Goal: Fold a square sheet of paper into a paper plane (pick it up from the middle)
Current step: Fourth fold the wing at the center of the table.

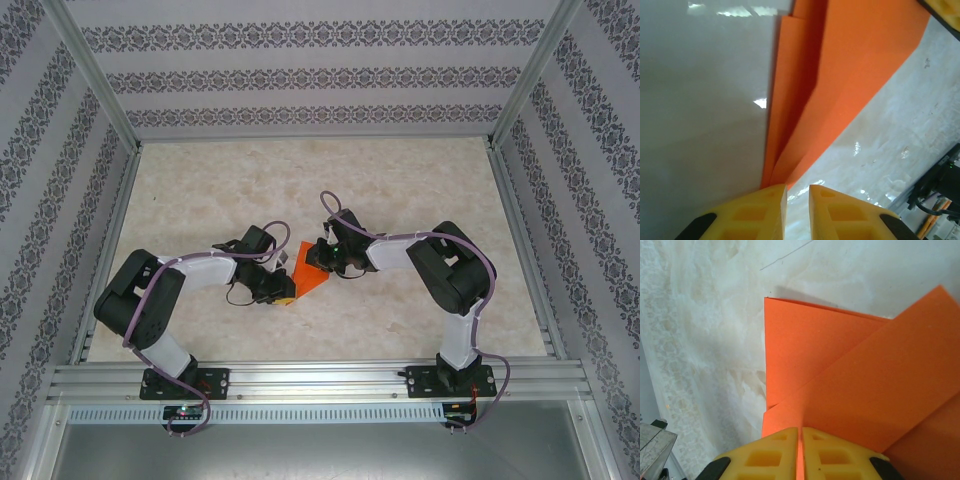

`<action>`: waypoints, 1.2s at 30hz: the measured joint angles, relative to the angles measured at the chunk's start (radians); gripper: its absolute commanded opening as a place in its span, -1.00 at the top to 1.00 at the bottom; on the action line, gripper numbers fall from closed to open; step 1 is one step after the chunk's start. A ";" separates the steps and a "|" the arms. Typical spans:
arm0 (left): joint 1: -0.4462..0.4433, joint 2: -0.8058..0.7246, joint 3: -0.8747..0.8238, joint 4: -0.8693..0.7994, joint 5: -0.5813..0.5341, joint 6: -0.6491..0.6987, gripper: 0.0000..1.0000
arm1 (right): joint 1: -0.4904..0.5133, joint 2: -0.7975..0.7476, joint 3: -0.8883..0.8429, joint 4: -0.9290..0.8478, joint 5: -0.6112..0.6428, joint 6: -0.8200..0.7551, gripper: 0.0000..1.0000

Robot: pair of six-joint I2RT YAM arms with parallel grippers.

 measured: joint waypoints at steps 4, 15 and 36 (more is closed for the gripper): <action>0.002 0.011 0.000 0.000 -0.012 0.011 0.62 | 0.000 0.000 0.003 -0.005 0.000 0.000 0.74; 0.008 0.000 -0.027 0.025 -0.011 0.021 0.67 | 0.000 0.003 0.011 -0.019 0.000 0.000 0.75; 0.022 -0.138 -0.101 -0.031 -0.023 0.027 0.60 | 0.003 0.006 0.025 -0.042 0.002 -0.001 0.74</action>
